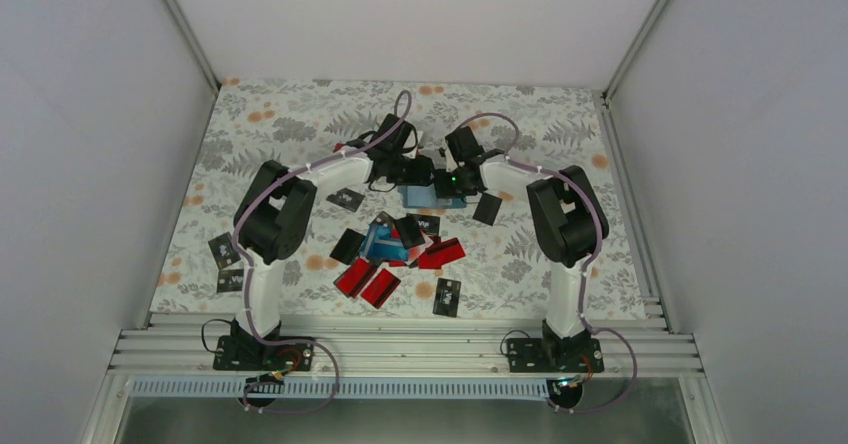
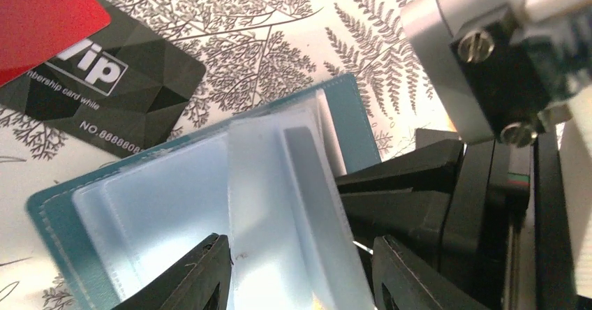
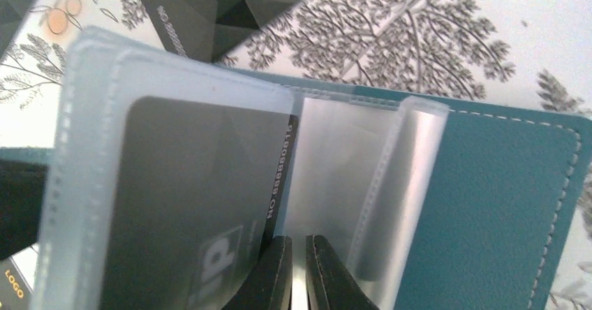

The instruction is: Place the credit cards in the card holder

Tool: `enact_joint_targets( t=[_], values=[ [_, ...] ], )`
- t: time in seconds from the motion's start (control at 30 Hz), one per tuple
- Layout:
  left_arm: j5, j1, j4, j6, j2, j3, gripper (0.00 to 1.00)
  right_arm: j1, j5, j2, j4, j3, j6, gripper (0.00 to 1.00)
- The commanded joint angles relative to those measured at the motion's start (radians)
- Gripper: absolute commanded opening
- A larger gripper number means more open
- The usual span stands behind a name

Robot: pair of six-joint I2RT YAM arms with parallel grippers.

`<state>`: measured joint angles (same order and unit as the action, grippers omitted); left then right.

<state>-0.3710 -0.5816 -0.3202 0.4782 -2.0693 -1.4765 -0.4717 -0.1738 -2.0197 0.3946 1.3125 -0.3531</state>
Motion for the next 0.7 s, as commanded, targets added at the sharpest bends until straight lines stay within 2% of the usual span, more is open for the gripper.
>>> enact_joint_targets(
  t=[0.0, 0.3, 0.67],
  values=[
    [-0.012, -0.012, 0.000, -0.019, -0.024, -0.045, 0.52, 0.016, -0.011, 0.062, 0.059, -0.030, -0.019, 0.10],
    [-0.019, -0.020, -0.032, -0.034, -0.069, -0.105, 0.52, 0.045, -0.029, 0.128, 0.072, -0.057, -0.033, 0.17],
    [-0.016, -0.043, -0.060, -0.036, -0.101, -0.161, 0.52, 0.094, -0.056, 0.238, 0.033, -0.145, -0.050, 0.19]
  ],
)
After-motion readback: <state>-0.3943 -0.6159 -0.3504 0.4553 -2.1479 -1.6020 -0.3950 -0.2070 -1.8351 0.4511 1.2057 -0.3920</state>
